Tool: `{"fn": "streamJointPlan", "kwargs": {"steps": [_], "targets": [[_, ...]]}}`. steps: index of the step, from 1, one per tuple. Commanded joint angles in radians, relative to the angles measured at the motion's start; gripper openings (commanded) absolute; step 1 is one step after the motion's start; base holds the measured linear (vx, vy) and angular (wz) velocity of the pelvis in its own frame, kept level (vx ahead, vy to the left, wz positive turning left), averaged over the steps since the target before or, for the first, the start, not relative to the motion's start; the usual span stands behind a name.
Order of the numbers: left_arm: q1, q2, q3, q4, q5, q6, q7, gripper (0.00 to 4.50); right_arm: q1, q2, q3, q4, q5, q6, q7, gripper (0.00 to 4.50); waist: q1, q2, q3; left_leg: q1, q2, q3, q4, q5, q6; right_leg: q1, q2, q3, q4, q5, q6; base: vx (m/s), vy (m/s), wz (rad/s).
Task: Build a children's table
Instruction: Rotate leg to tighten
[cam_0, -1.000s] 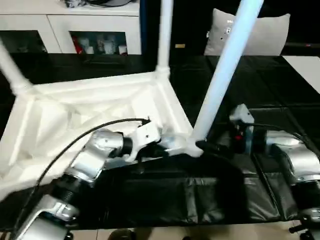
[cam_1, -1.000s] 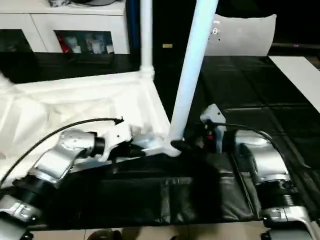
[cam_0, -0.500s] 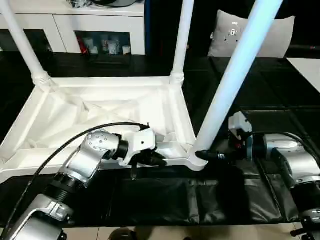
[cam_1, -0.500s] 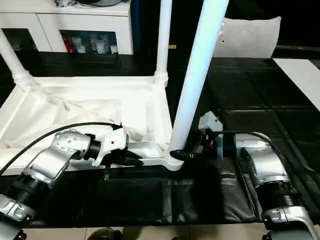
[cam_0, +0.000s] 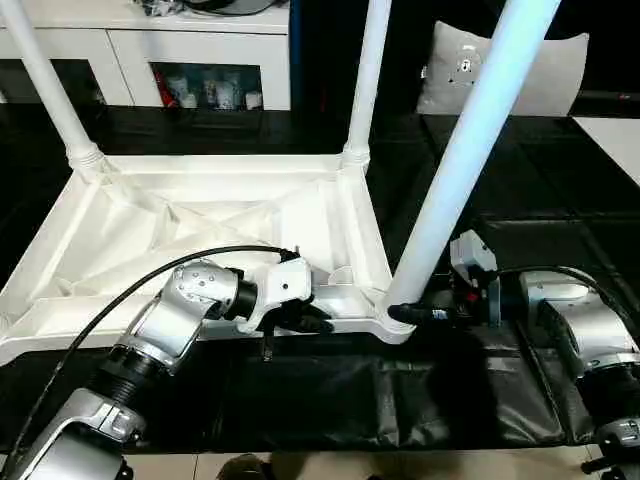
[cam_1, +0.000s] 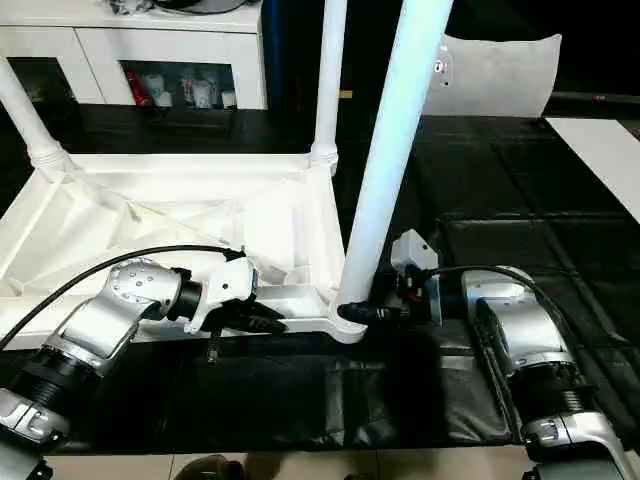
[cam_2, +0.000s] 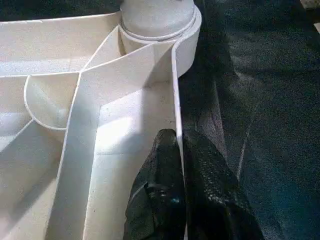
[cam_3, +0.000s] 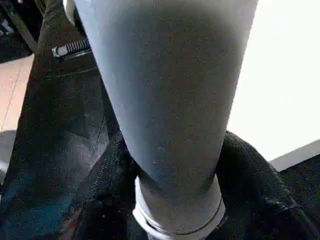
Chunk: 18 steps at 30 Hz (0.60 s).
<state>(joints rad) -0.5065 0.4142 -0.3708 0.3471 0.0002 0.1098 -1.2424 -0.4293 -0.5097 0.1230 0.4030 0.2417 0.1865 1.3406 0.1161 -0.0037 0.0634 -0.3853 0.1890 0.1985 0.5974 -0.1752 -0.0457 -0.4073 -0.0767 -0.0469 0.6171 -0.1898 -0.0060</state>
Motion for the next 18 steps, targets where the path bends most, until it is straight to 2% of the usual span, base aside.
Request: {"fn": "streamJointPlan", "kwargs": {"steps": [1, 2, 4, 5, 6, 8, 9, 11, 12, 14, 15, 16, 18], "targets": [[0.000, -0.021, -0.020, -0.032, -0.017, 0.007, -0.018, 0.00, 0.015, 0.024, -0.002, -0.029, 0.025, 0.053, -0.030, 1.96, -0.001, -0.013, -0.073, 0.019, 0.046, -0.016, -0.062, -0.135, 0.074, 0.048, -0.065, 0.038, -0.063, -0.132, -0.248, 0.000, 0.000, 0.00], [-0.003, -0.028, -0.016, -0.034, -0.019, 0.020, -0.009, 0.00, 0.019, 0.031, -0.001, -0.040, 0.022, 0.063, -0.049, 1.93, -0.002, -0.013, -0.073, 0.020, 0.045, -0.017, -0.062, -0.144, 0.070, 0.048, -0.065, 0.037, -0.063, -0.146, -0.245, 0.000, 0.000, 0.00], [-0.016, -0.052, -0.008, -0.030, -0.014, 0.059, 0.035, 0.00, 0.021, 0.065, 0.011, -0.073, -0.009, 0.140, -0.155, 1.92, -0.007, -0.013, -0.067, 0.023, 0.045, -0.019, -0.067, -0.179, 0.050, 0.044, -0.066, 0.038, -0.071, -0.216, -0.228, 0.000, 0.000, 0.00], [-0.016, -0.052, -0.008, -0.030, -0.014, 0.059, 0.035, 0.00, 0.021, 0.065, 0.011, -0.073, -0.009, 0.140, -0.155, 1.92, -0.008, -0.013, -0.065, 0.023, 0.044, -0.019, -0.068, -0.192, 0.042, 0.043, -0.066, 0.039, -0.073, -0.241, -0.222, 0.000, 0.000, 0.00], [-0.026, -0.070, -0.004, -0.019, -0.007, 0.078, 0.068, 0.00, 0.009, 0.097, 0.010, -0.076, -0.035, 0.200, -0.245, 1.92, -0.011, -0.008, -0.061, 0.023, 0.043, -0.022, -0.071, -0.223, 0.026, 0.041, -0.068, 0.040, -0.079, -0.300, -0.205, 0.000, 0.000, 0.00], [-0.039, -0.098, 0.003, -0.002, 0.004, 0.103, 0.118, 0.00, -0.013, 0.146, -0.004, -0.064, -0.063, 0.275, -0.370, 1.92, -0.021, -0.010, -0.059, 0.027, 0.040, -0.025, -0.074, -0.262, 0.002, 0.039, -0.069, 0.040, -0.088, -0.377, -0.180, 0.000, 0.000, 0.00], [-0.039, -0.098, 0.003, -0.002, 0.004, 0.103, 0.118, 0.00, -0.013, 0.146, -0.004, -0.064, -0.063, 0.275, -0.370, 1.92, -0.026, -0.009, -0.058, 0.027, 0.040, -0.027, -0.076, -0.268, -0.007, 0.039, -0.068, 0.040, -0.088, -0.392, -0.174, 0.000, 0.000, 0.00], [-0.062, -0.154, 0.016, 0.022, 0.014, 0.142, 0.203, 0.00, -0.038, 0.213, -0.027, -0.045, -0.090, 0.342, -0.521, 1.91, -0.042, -0.012, -0.051, 0.028, 0.037, -0.031, -0.080, -0.317, -0.029, 0.034, -0.069, 0.037, -0.099, -0.486, -0.141, 0.000, 0.000, 0.00], [-0.075, -0.188, 0.023, 0.035, 0.019, 0.165, 0.249, 0.00, -0.044, 0.242, -0.028, -0.044, -0.105, 0.359, -0.574, 1.91, -0.048, -0.014, -0.052, 0.031, 0.035, -0.033, -0.080, -0.329, -0.035, 0.032, -0.070, 0.037, -0.103, -0.524, -0.125, 0.000, 0.000, 0.00], [-0.089, -0.223, 0.026, 0.046, 0.025, 0.187, 0.293, 0.00, -0.047, 0.271, -0.026, -0.048, -0.116, 0.376, -0.625, 1.91, -0.051, -0.012, -0.052, 0.037, 0.035, -0.034, -0.079, -0.341, -0.038, 0.028, -0.071, 0.036, -0.110, -0.545, -0.115, 0.000, 0.000, 0.00], [-0.092, -0.230, 0.026, 0.048, 0.027, 0.190, 0.302, 0.00, -0.048, 0.277, -0.027, -0.049, -0.118, 0.380, -0.637, 1.91, -0.056, -0.014, -0.052, 0.032, 0.037, -0.037, -0.084, -0.332, -0.031, 0.033, -0.072, 0.034, -0.111, -0.526, -0.111, 0.000, 0.000, 0.00], [-0.112, -0.287, 0.031, 0.065, 0.043, 0.214, 0.377, 0.00, -0.057, 0.323, -0.033, -0.053, -0.138, 0.405, -0.729, 1.91, -0.060, -0.014, -0.050, 0.033, 0.037, -0.035, -0.085, -0.332, -0.030, 0.030, -0.068, 0.036, -0.112, -0.508, -0.112, 0.000, 0.000, 0.00], [-0.131, -0.348, 0.039, 0.091, 0.059, 0.213, 0.454, 0.00, -0.072, 0.369, -0.057, -0.034, -0.161, 0.411, -0.835, 1.91, -0.060, -0.015, -0.051, 0.043, 0.034, -0.033, -0.081, -0.352, -0.033, 0.022, -0.068, 0.036, -0.118, -0.527, -0.110, 0.000, 0.000, 0.00]]}}
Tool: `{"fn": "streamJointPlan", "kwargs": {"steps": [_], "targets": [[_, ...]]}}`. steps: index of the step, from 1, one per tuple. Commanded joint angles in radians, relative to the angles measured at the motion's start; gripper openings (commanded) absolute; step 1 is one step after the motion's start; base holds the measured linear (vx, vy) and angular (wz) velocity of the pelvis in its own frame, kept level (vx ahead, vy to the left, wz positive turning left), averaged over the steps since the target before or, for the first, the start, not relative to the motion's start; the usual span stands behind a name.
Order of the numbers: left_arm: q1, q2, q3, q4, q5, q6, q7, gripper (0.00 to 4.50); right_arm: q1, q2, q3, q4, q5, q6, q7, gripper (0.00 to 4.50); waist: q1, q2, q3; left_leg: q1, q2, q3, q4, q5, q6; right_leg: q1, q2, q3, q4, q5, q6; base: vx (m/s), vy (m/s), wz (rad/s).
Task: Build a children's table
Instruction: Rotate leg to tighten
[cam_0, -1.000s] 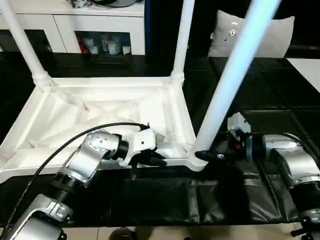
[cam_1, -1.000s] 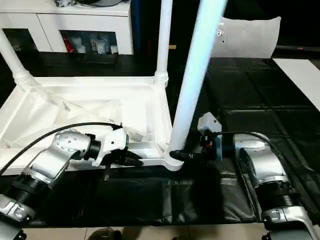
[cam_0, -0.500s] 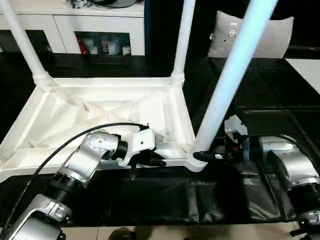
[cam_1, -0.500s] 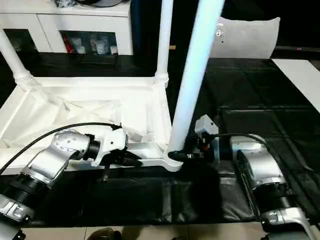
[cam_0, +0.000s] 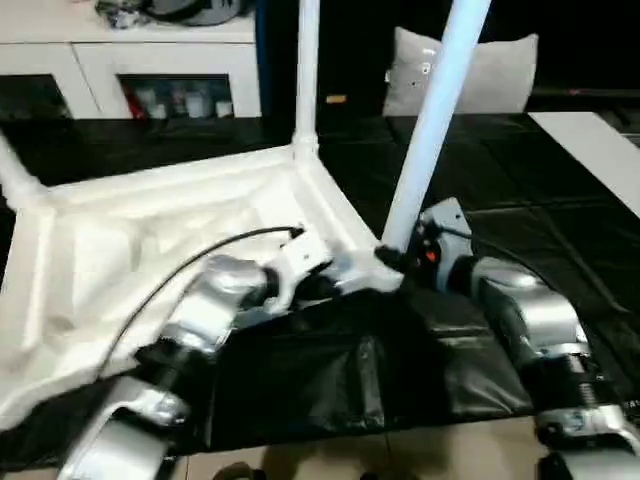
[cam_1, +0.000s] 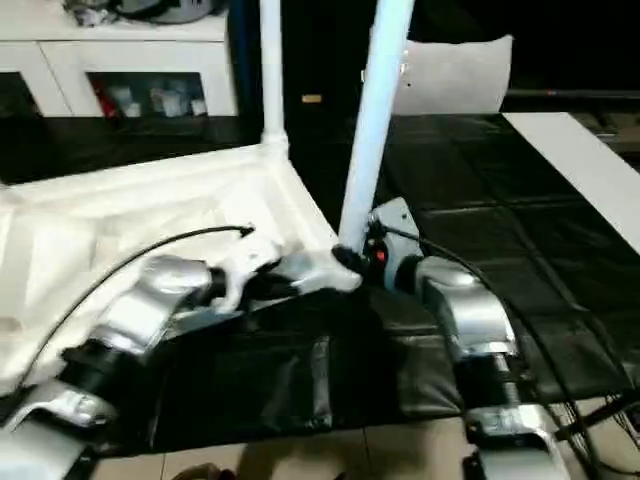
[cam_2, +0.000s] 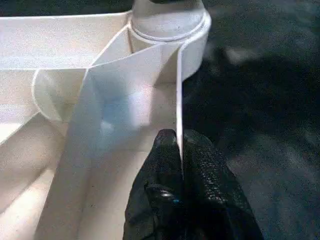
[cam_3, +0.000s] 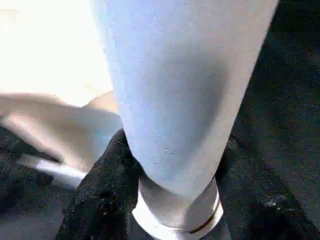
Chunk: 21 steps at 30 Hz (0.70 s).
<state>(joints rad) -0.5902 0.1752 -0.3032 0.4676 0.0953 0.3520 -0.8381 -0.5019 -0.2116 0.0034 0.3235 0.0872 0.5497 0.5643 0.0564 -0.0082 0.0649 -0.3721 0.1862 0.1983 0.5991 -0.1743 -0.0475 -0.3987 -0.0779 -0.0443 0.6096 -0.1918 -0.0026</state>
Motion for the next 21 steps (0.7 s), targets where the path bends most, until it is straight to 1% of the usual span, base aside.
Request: {"fn": "streamJointPlan", "kwargs": {"steps": [1, 2, 3, 4, 5, 6, 7, 8, 9, 10, 11, 12, 13, 15, 16, 17, 18, 19, 20, 21], "targets": [[-0.049, -0.117, -0.028, -0.027, -0.035, -0.030, 0.057, 0.00, -0.001, 0.076, 0.058, 0.048, -0.008, 0.048, -0.072, 1.91, -0.002, -0.016, -0.053, 0.027, 0.036, -0.033, -0.083, -0.344, -0.029, 0.016, -0.067, 0.034, -0.109, -0.519, -0.114, 0.000, 0.000, 0.00], [-0.053, -0.139, -0.027, -0.021, -0.034, -0.030, 0.075, 0.00, -0.006, 0.095, 0.038, 0.056, -0.004, 0.050, -0.106, 1.91, 0.000, -0.015, -0.052, 0.023, 0.036, -0.034, -0.085, -0.338, -0.022, 0.018, -0.069, 0.035, -0.110, -0.514, -0.109, 0.000, 0.000, 0.00], [-0.053, -0.153, -0.032, -0.020, -0.032, -0.030, 0.083, 0.00, -0.008, 0.109, 0.018, 0.062, 0.008, 0.044, -0.122, 1.91, 0.000, -0.011, -0.053, 0.024, 0.037, -0.034, -0.086, -0.338, -0.020, 0.016, -0.069, 0.037, -0.110, -0.500, -0.109, 0.000, 0.000, 0.00], [-0.053, -0.151, -0.037, -0.021, -0.025, -0.029, 0.081, 0.00, -0.007, 0.106, 0.018, 0.060, 0.011, 0.031, -0.109, 2.25, 0.000, -0.013, -0.053, 0.023, 0.037, -0.035, -0.087, -0.337, -0.016, 0.018, -0.068, 0.036, -0.110, -0.492, -0.109, 0.000, 0.000, 0.00], [-0.053, -0.150, -0.038, -0.021, -0.025, -0.029, 0.081, 0.00, -0.007, 0.106, 0.018, 0.060, 0.011, 0.030, -0.108, 2.46, 0.002, -0.014, -0.053, 0.022, 0.036, -0.034, -0.087, -0.333, -0.009, 0.019, -0.068, 0.037, -0.109, -0.474, -0.110, 0.000, 0.000, 0.00], [-0.052, -0.144, -0.042, -0.021, -0.016, -0.029, 0.079, 0.00, -0.003, 0.097, 0.024, 0.054, 0.010, 0.012, -0.094, 2.59, 0.001, -0.014, -0.054, 0.019, 0.036, -0.033, -0.088, -0.324, -0.002, 0.021, -0.068, 0.038, -0.107, -0.452, -0.114, 0.000, 0.000, 0.00], [-0.051, -0.136, -0.040, -0.021, -0.013, -0.030, 0.078, 0.00, 0.001, 0.089, 0.025, 0.051, 0.012, -0.003, -0.082, 2.59, 0.003, -0.008, -0.054, 0.019, 0.037, -0.034, -0.088, -0.323, -0.002, 0.021, -0.069, 0.039, -0.106, -0.443, -0.116, 0.000, 0.000, 0.00], [-0.050, -0.135, -0.039, -0.021, -0.013, -0.030, 0.078, 0.00, 0.002, 0.088, 0.025, 0.049, 0.013, -0.006, -0.079, 2.69, 0.002, -0.010, -0.054, 0.018, 0.037, -0.032, -0.088, -0.321, 0.000, 0.021, -0.068, 0.039, -0.105, -0.424, -0.120, 0.000, 0.000, 0.00], [-0.048, -0.115, -0.031, -0.020, -0.007, -0.035, 0.071, 0.00, 0.013, 0.070, 0.017, 0.040, 0.020, -0.037, -0.049, 2.81, 0.003, -0.010, -0.054, 0.017, 0.037, -0.032, -0.089, -0.318, 0.002, 0.023, -0.068, 0.039, -0.104, -0.411, -0.126, 0.000, 0.000, 0.00], [-0.048, -0.115, -0.031, -0.020, -0.007, -0.035, 0.071, 0.00, 0.013, 0.070, 0.017, 0.040, 0.020, -0.037, -0.049, 2.93, 0.003, -0.010, -0.054, 0.017, 0.037, -0.032, -0.089, -0.318, 0.002, 0.023, -0.068, 0.039, -0.104, -0.411, -0.126, 0.000, 0.000, 0.00], [-0.046, -0.103, -0.026, -0.019, -0.004, -0.041, 0.065, 0.00, 0.018, 0.058, 0.014, 0.037, 0.022, -0.057, -0.030, 2.93, 0.006, -0.011, -0.055, 0.016, 0.037, -0.030, -0.087, -0.307, 0.008, 0.025, -0.070, 0.040, -0.102, -0.389, -0.134, 0.000, 0.000, 0.00], [-0.045, -0.095, -0.023, -0.018, -0.001, -0.045, 0.061, 0.00, 0.021, 0.050, 0.010, 0.035, 0.022, -0.071, -0.019, 3.07, 0.006, -0.012, -0.055, 0.015, 0.037, -0.030, -0.088, -0.303, 0.013, 0.026, -0.069, 0.040, -0.102, -0.385, -0.136, 0.000, 0.000, 0.00], [-0.039, -0.069, -0.019, -0.021, -0.001, -0.058, 0.039, 0.00, 0.028, 0.022, 0.002, 0.035, 0.026, -0.094, 0.014, 3.15, 0.006, -0.011, -0.054, 0.015, 0.037, -0.030, -0.088, -0.300, 0.015, 0.026, -0.069, 0.040, -0.102, -0.384, -0.138, 0.000, 0.000, 0.00], [-0.035, -0.053, -0.018, -0.024, -0.002, -0.068, 0.025, 0.00, 0.032, 0.004, -0.001, 0.033, 0.030, -0.110, 0.038, 3.38, 0.008, -0.013, -0.056, 0.013, 0.038, -0.029, -0.087, -0.284, 0.024, 0.028, -0.069, 0.040, -0.100, -0.369, -0.142, 0.000, 0.000, 0.00], [-0.033, -0.048, -0.019, -0.025, -0.002, -0.072, 0.019, 0.00, 0.033, -0.002, -0.001, 0.031, 0.032, -0.112, 0.046, 3.38, 0.008, -0.013, -0.056, 0.013, 0.038, -0.029, -0.087, -0.284, 0.024, 0.028, -0.069, 0.040, -0.100, -0.369, -0.142, 0.000, 0.000, 0.00], [-0.025, -0.025, -0.022, -0.031, -0.002, -0.086, -0.004, 0.00, 0.040, -0.034, 0.002, 0.026, 0.033, -0.134, 0.087, 3.47, 0.009, -0.013, -0.056, 0.012, 0.038, -0.027, -0.086, -0.269, 0.029, 0.029, -0.069, 0.041, -0.098, -0.351, -0.152, 0.000, 0.000, 0.00], [-0.020, -0.007, -0.023, -0.035, -0.003, -0.101, -0.023, 0.00, 0.044, -0.061, 0.007, 0.024, 0.030, -0.159, 0.122, 3.53, 0.010, -0.015, -0.058, 0.010, 0.038, -0.026, -0.084, -0.255, 0.034, 0.032, -0.069, 0.041, -0.095, -0.327, -0.158, 0.000, 0.000, 0.00], [-0.013, 0.014, -0.026, -0.040, -0.005, -0.113, -0.047, 0.00, 0.049, -0.094, 0.013, 0.021, 0.028, -0.178, 0.163, 3.60, 0.012, -0.014, -0.059, 0.010, 0.039, -0.027, -0.084, -0.246, 0.037, 0.033, -0.070, 0.040, -0.093, -0.313, -0.162, 0.000, 0.000, 0.00], [-0.012, 0.018, -0.026, -0.041, -0.005, -0.116, -0.052, 0.00, 0.050, -0.100, 0.014, 0.020, 0.028, -0.182, 0.172, 3.70, 0.013, -0.015, -0.061, 0.008, 0.039, -0.025, -0.082, -0.229, 0.045, 0.037, -0.069, 0.040, -0.088, -0.275, -0.171, 0.000, 0.000, 0.00], [-0.007, 0.038, -0.030, -0.043, -0.005, -0.135, -0.077, 0.00, 0.055, -0.133, 0.021, 0.018, 0.025, -0.202, 0.215, 3.85, 0.013, -0.014, -0.063, 0.006, 0.040, -0.024, -0.080, -0.205, 0.056, 0.039, -0.068, 0.040, -0.083, -0.230, -0.186, 0.000, 0.000, 0.00]]}}
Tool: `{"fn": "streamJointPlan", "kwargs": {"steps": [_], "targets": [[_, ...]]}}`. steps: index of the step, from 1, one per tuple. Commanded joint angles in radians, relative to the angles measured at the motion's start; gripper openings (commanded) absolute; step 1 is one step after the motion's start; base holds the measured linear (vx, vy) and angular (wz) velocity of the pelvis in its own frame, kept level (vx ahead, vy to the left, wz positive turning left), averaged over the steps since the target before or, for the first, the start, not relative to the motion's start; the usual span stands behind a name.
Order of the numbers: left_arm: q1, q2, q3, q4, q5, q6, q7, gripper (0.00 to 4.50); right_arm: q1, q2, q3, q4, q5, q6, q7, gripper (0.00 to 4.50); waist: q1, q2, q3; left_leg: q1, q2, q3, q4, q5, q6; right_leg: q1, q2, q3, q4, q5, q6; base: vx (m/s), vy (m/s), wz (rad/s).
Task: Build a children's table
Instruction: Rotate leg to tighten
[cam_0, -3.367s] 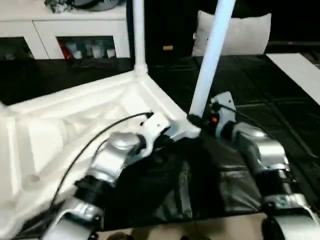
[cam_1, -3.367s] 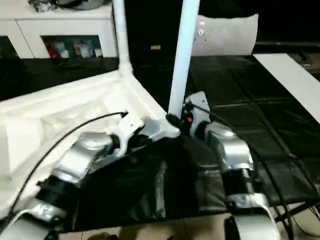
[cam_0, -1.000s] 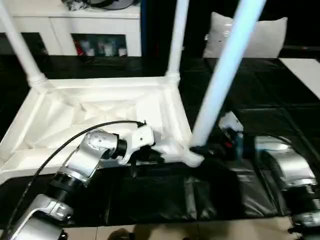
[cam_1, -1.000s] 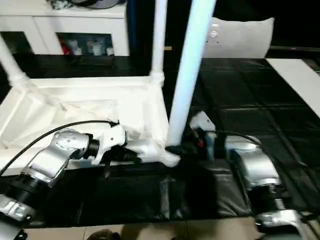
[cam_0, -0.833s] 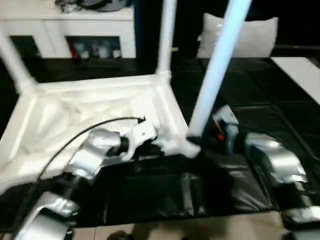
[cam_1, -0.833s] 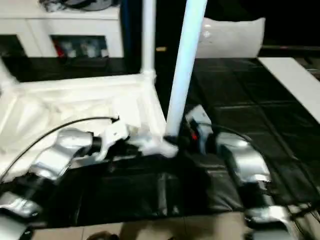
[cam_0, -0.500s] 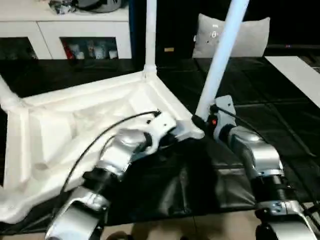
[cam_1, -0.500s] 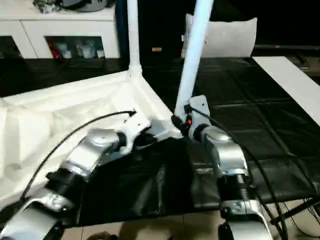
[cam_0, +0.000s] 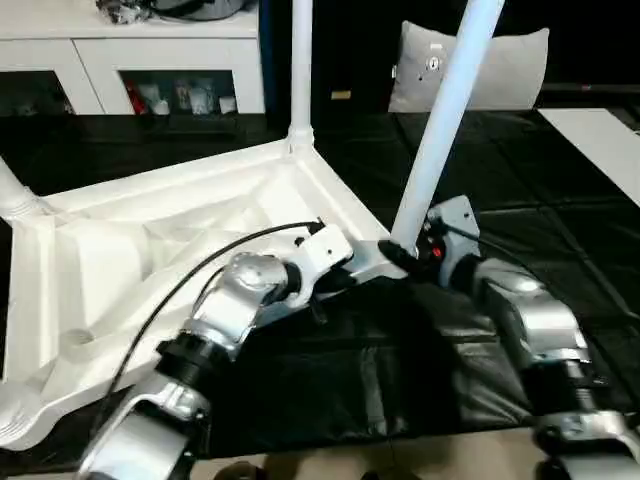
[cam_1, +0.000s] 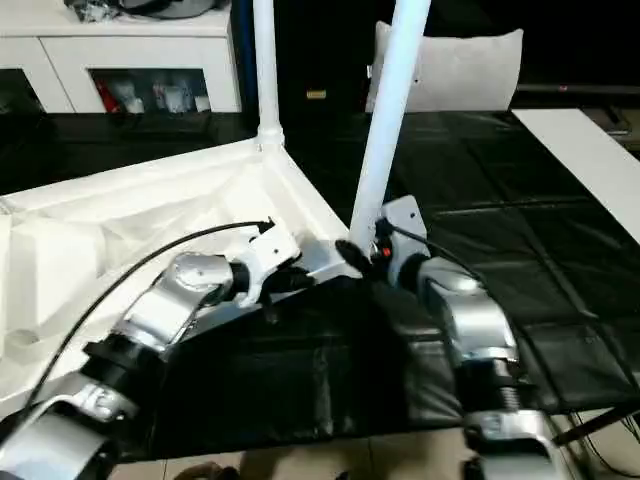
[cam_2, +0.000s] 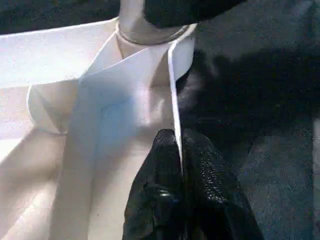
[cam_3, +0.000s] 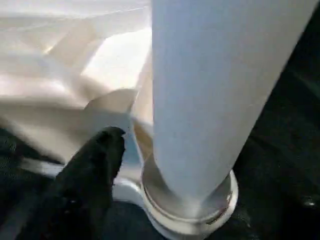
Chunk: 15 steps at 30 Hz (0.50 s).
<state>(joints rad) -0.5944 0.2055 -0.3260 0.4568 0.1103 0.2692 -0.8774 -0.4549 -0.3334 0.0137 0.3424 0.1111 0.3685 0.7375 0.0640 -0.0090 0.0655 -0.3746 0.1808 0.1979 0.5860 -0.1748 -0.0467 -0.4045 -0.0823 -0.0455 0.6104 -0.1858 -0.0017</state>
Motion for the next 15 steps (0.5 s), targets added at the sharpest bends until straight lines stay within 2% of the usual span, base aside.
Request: {"fn": "streamJointPlan", "kwargs": {"steps": [1, 4, 5, 6, 9, 10, 11, 12, 15], "targets": [[-0.001, 0.020, -0.010, -0.033, -0.020, -0.065, -0.054, 0.00, 0.010, -0.031, 0.014, -0.001, 0.000, -0.033, 0.070, 3.85, 0.006, -0.013, -0.064, 0.008, 0.046, -0.023, -0.065, -0.189, 0.059, 0.045, -0.064, 0.041, -0.081, -0.208, -0.195, 0.000, 0.000, 0.00], [0.014, 0.084, -0.026, -0.038, -0.025, -0.137, -0.142, 0.00, 0.028, -0.117, 0.018, -0.043, 0.050, -0.084, 0.257, 3.85, 0.012, -0.011, -0.075, 0.005, 0.048, -0.021, -0.053, -0.112, 0.110, 0.052, -0.061, 0.039, -0.058, -0.033, -0.250, 0.000, 0.000, 0.00], [0.017, 0.093, -0.028, -0.038, -0.029, -0.153, -0.158, 0.00, 0.029, -0.129, 0.021, -0.044, 0.051, -0.095, 0.277, 3.85, 0.012, -0.011, -0.075, 0.005, 0.048, -0.021, -0.053, -0.112, 0.110, 0.052, -0.061, 0.039, -0.058, -0.033, -0.250, 0.000, 0.000, 0.00], [0.020, 0.104, -0.029, -0.042, -0.034, -0.158, -0.179, 0.00, 0.031, -0.146, 0.026, -0.043, 0.053, -0.108, 0.310, 3.85, 0.014, -0.009, -0.074, 0.004, 0.049, -0.019, -0.052, -0.085, 0.131, 0.049, -0.057, 0.036, -0.051, 0.019, -0.275, 0.000, 0.000, 0.00], [0.036, 0.151, -0.034, -0.066, -0.063, -0.184, -0.264, 0.00, 0.030, -0.204, 0.054, -0.010, 0.059, -0.173, 0.414, 3.85, 0.019, -0.010, -0.069, 0.008, 0.054, -0.017, -0.053, -0.131, 0.120, 0.047, -0.061, 0.036, -0.057, -0.052, -0.282, 0.000, 0.000, 0.00], [0.036, 0.151, -0.034, -0.066, -0.063, -0.184, -0.264, 0.00, 0.030, -0.204, 0.054, -0.010, 0.059, -0.173, 0.414, 3.85, 0.023, -0.009, -0.069, 0.009, 0.055, -0.017, -0.053, -0.136, 0.115, 0.046, -0.062, 0.037, -0.058, -0.063, -0.282, 0.000, 0.000, 0.00], [0.038, 0.160, -0.035, -0.070, -0.067, -0.190, -0.279, 0.00, 0.029, -0.214, 0.060, -0.002, 0.060, -0.187, 0.436, 3.60, 0.024, -0.009, -0.068, 0.009, 0.055, -0.016, -0.053, -0.141, 0.110, 0.045, -0.061, 0.037, -0.058, -0.073, -0.281, 0.000, 0.000, 0.00], [0.046, 0.179, -0.037, -0.079, -0.082, -0.211, -0.317, 0.00, 0.027, -0.229, 0.070, 0.008, 0.067, -0.201, 0.488, 3.60, 0.029, -0.009, -0.067, 0.013, 0.056, -0.015, -0.054, -0.168, 0.096, 0.042, -0.062, 0.038, -0.061, -0.109, -0.278, 0.000, 0.000, 0.00], [0.055, 0.198, -0.044, -0.086, -0.097, -0.225, -0.359, 0.00, 0.023, -0.234, 0.077, 0.014, 0.078, -0.208, 0.531, 3.34, 0.030, -0.010, -0.065, 0.011, 0.057, -0.016, -0.057, -0.187, 0.082, 0.043, -0.063, 0.037, -0.065, -0.160, -0.261, 0.000, 0.000, 0.00]]}}
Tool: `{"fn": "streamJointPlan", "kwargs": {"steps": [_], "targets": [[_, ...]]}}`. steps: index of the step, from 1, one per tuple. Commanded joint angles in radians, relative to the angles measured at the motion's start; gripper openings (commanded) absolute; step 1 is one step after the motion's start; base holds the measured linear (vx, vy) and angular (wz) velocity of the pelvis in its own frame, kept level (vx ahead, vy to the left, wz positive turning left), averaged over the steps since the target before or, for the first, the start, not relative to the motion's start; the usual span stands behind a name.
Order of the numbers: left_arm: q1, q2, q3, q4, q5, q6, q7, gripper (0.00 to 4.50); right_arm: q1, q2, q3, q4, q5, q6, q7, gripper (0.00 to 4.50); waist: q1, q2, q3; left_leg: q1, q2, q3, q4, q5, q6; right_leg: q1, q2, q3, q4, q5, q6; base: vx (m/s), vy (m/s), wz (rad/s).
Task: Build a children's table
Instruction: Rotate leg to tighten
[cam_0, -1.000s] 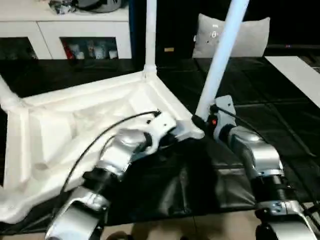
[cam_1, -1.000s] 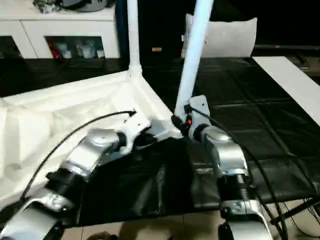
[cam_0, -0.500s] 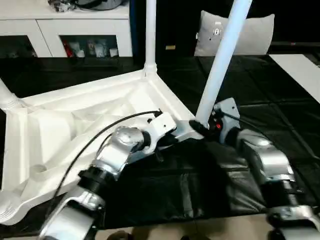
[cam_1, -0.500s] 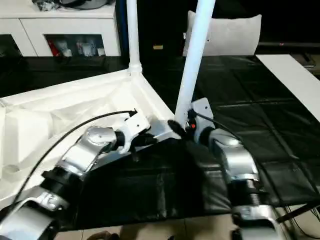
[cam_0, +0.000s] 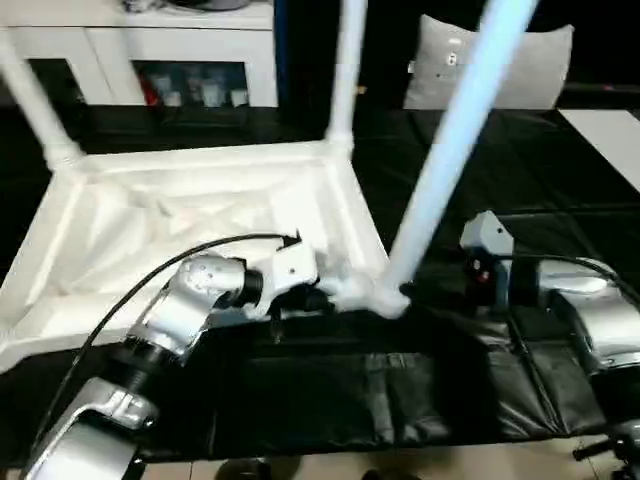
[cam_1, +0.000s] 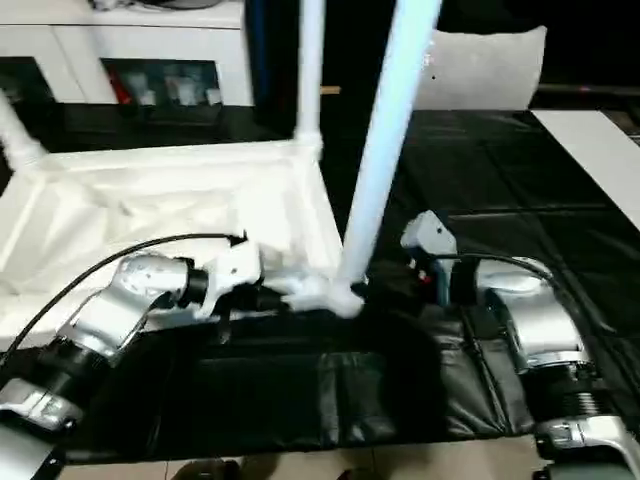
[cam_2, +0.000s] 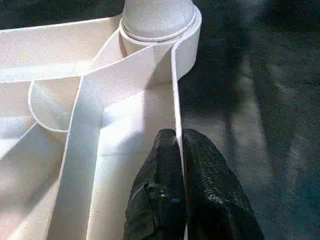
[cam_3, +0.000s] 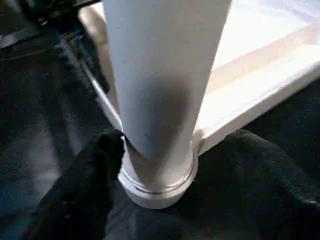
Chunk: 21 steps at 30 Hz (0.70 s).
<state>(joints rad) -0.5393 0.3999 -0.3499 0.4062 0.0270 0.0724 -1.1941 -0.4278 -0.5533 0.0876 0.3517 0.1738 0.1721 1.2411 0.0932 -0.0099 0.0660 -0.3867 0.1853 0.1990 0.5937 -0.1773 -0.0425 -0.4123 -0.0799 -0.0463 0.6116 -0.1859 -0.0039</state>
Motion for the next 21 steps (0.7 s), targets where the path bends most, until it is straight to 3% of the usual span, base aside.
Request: {"fn": "streamJointPlan", "kwargs": {"steps": [1, 5, 6, 16, 21], "targets": [[0.003, 0.010, -0.024, -0.038, -0.018, -0.034, -0.058, 0.00, -0.006, -0.015, 0.006, 0.006, 0.019, -0.011, 0.040, 3.21, 0.001, -0.009, -0.066, 0.023, 0.051, -0.017, -0.064, -0.186, 0.076, 0.051, -0.065, 0.038, -0.067, -0.167, -0.257, 0.000, 0.000, 0.00], [0.016, 0.022, -0.026, -0.056, -0.028, -0.037, -0.093, 0.00, -0.008, -0.015, 0.023, 0.009, 0.035, -0.017, 0.091, 2.88, 0.001, -0.009, -0.065, 0.023, 0.052, -0.018, -0.066, -0.193, 0.065, 0.049, -0.065, 0.038, -0.066, -0.180, -0.254, 0.000, 0.000, 0.00], [0.018, 0.022, -0.026, -0.061, -0.032, -0.036, -0.100, 0.00, -0.007, -0.012, 0.027, 0.007, 0.036, -0.019, 0.097, 2.88, 0.001, -0.012, -0.065, 0.023, 0.052, -0.018, -0.066, -0.191, 0.066, 0.050, -0.065, 0.038, -0.067, -0.179, -0.253, 0.000, 0.000, 0.00], [0.024, 0.017, -0.036, -0.088, -0.055, -0.027, -0.121, 0.00, -0.009, 0.025, 0.050, 0.029, 0.043, -0.042, 0.118, 1.99, 0.003, -0.011, -0.067, 0.022, 0.051, -0.017, -0.063, -0.158, 0.075, 0.051, -0.063, 0.037, -0.060, -0.125, -0.267, 0.000, 0.000, 0.00], [0.022, 0.016, -0.038, -0.092, -0.054, -0.023, -0.124, 0.00, -0.010, 0.031, 0.054, 0.039, 0.047, -0.043, 0.121, 1.90, 0.003, -0.011, -0.067, 0.023, 0.051, -0.018, -0.064, -0.174, 0.066, 0.050, -0.064, 0.038, -0.063, -0.161, -0.260, 0.000, 0.000, 0.00]]}}
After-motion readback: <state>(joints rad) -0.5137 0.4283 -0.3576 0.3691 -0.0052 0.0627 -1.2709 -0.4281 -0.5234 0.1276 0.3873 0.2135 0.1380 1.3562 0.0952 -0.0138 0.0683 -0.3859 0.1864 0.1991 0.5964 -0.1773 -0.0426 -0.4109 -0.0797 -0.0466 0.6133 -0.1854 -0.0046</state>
